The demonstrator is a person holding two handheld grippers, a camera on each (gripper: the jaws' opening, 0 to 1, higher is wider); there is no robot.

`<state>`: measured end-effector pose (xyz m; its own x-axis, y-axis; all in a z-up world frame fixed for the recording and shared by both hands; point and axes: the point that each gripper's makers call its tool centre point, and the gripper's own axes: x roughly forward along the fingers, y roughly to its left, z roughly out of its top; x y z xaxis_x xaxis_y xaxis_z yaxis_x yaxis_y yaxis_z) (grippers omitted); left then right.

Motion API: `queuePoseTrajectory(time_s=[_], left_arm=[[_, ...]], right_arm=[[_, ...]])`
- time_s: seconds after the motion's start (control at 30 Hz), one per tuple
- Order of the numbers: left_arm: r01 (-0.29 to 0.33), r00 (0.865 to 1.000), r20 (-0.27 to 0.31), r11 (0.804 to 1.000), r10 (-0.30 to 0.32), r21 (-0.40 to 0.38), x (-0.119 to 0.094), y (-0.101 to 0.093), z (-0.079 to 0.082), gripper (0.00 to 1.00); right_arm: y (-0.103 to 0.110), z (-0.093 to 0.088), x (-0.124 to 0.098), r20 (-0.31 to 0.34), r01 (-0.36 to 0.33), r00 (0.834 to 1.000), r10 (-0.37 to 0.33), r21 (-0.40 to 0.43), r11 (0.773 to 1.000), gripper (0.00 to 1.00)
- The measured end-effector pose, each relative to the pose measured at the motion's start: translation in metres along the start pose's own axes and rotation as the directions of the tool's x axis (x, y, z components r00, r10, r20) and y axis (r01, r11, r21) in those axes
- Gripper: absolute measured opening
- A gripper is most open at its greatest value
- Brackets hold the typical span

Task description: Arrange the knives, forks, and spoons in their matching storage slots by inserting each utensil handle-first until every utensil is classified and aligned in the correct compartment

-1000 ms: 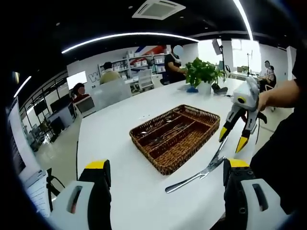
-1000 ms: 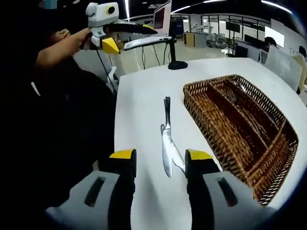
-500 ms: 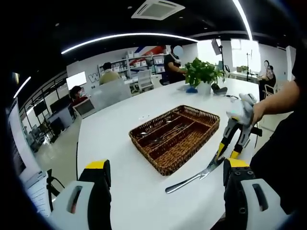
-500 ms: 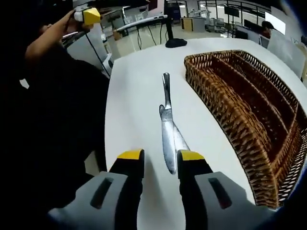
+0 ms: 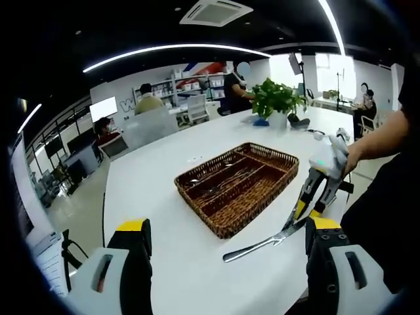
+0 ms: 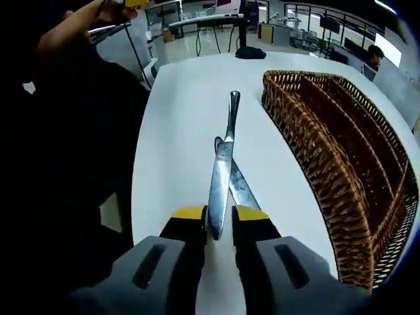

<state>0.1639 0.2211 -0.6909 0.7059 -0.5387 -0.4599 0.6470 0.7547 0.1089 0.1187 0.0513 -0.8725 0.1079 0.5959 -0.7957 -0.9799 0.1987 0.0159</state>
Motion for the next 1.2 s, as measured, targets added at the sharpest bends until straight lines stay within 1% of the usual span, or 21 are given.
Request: queuePoseTrajectory(time_s=[0.07, 0.1, 0.13, 0.17, 0.23, 0.33, 0.37, 0.43, 0.5, 0.53, 0.57, 0.63, 0.67, 0.7, 0.77, 0.87, 0.97, 1.07, 1.1, 1.13, 1.2], left_arm=[[-0.002, 1.000, 0.000, 1.000, 0.002, 0.000, 0.000, 0.000, 0.000, 0.99], [-0.001, 1.000, -0.001, 1.000, 0.001, 0.001, 0.000, 0.000, 0.000, 0.99], [0.000, 1.000, -0.002, 1.000, 0.000, 0.002, 0.000, -0.001, 0.000, 0.99], [0.000, 1.000, -0.003, 1.000, 0.000, 0.003, 0.000, -0.001, -0.001, 0.99], [0.002, 1.000, -0.006, 1.000, -0.002, 0.008, 0.001, -0.001, -0.002, 0.99], [0.003, 1.000, -0.018, 1.000, -0.002, 0.021, 0.002, -0.002, -0.004, 0.99], [0.003, 1.000, -0.025, 1.000, -0.002, 0.028, 0.002, -0.002, -0.006, 0.99], [0.003, 1.000, -0.027, 0.999, -0.003, 0.032, 0.002, -0.003, -0.006, 0.99], [0.010, 1.000, -0.029, 0.999, -0.009, 0.036, 0.003, -0.004, -0.007, 0.99], [0.014, 0.999, -0.033, 0.999, -0.012, 0.041, 0.003, -0.005, -0.007, 0.99], [0.018, 0.999, -0.042, 0.998, -0.016, 0.053, 0.004, -0.006, -0.009, 0.97], [0.018, 0.999, -0.045, 0.996, -0.014, 0.089, 0.004, -0.005, -0.010, 0.86], [0.037, 0.998, -0.060, 0.994, -0.031, 0.103, 0.005, -0.007, -0.014, 0.81], [0.053, 0.996, -0.082, 0.993, -0.044, 0.108, 0.007, -0.009, -0.019, 0.81], [0.054, 0.993, -0.108, 0.990, -0.039, 0.134, 0.013, -0.008, -0.027, 0.86], [0.076, 0.989, -0.140, 0.984, -0.054, 0.158, 0.019, -0.011, -0.036, 0.85], [0.097, 0.986, -0.151, 0.983, -0.073, 0.158, 0.025, -0.013, -0.043, 0.85], [0.125, 0.978, -0.186, 0.977, -0.093, 0.172, 0.033, -0.015, -0.053, 0.83], [0.148, 0.974, -0.199, 0.973, -0.112, 0.176, 0.037, -0.019, -0.058, 0.83], [0.186, 0.966, -0.214, 0.965, -0.145, 0.187, 0.039, -0.026, -0.062, 0.84], [0.217, 0.959, -0.235, 0.945, -0.160, 0.243, 0.045, -0.032, -0.067, 0.84]], right_arm=[[0.002, 0.000, 0.001, -0.021, 0.002, 1.000, -0.003, -0.041, 0.999, 0.16], [0.001, -0.001, 0.000, -0.037, 0.017, 0.999, -0.020, -0.082, 0.996, 0.16], [0.002, 0.000, 0.002, -0.034, 0.011, 0.999, -0.014, -0.089, 0.996, 0.15], [0.004, 0.000, 0.003, -0.043, 0.003, 0.999, -0.006, -0.075, 0.997, 0.14], [0.004, 0.000, 0.004, -0.061, 0.002, 0.998, -0.007, -0.090, 0.996, 0.11], [0.001, 0.000, 0.004, -0.076, 0.010, 0.997, -0.013, -0.039, 0.999, 0.10], [0.002, 0.000, 0.004, -0.075, 0.007, 0.997, -0.011, -0.049, 0.999, 0.09], [0.001, -0.003, 0.002, -0.100, 0.006, 0.995, -0.014, -0.073, 0.997, 0.09], [-0.003, -0.005, 0.000, -0.126, 0.017, 0.991, -0.034, -0.131, 0.991, 0.09], [-0.002, -0.005, 0.000, -0.128, 0.015, 0.991, -0.032, -0.132, 0.991, 0.09], [-0.003, -0.005, -0.002, -0.124, 0.012, 0.992, -0.029, -0.135, 0.991, 0.09], [-0.003, -0.004, -0.004, -0.122, 0.006, 0.992, -0.022, -0.133, 0.991, 0.09], [-0.003, -0.003, -0.006, -0.125, 0.001, 0.992, -0.017, -0.127, 0.992, 0.09], [-0.003, -0.003, -0.007, -0.132, -0.001, 0.991, -0.016, -0.124, 0.992, 0.08], [-0.003, -0.004, -0.008, -0.142, -0.007, 0.990, -0.012, -0.129, 0.992, 0.08], [-0.004, -0.004, -0.010, -0.153, -0.014, 0.988, -0.007, -0.133, 0.991, 0.08], [-0.004, -0.003, -0.014, -0.165, -0.019, 0.986, -0.004, -0.140, 0.990, 0.08], [-0.005, 0.001, -0.019, -0.170, -0.023, 0.986, -0.002, -0.147, 0.989, 0.08], [-0.006, 0.003, -0.021, -0.172, -0.025, 0.985, -0.001, -0.147, 0.989, 0.08], [-0.006, 0.003, -0.022, -0.175, -0.026, 0.985, 0.000, -0.149, 0.989, 0.08], [-0.006, 0.001, -0.023, -0.190, -0.033, 0.982, 0.004, -0.151, 0.988, 0.08]])
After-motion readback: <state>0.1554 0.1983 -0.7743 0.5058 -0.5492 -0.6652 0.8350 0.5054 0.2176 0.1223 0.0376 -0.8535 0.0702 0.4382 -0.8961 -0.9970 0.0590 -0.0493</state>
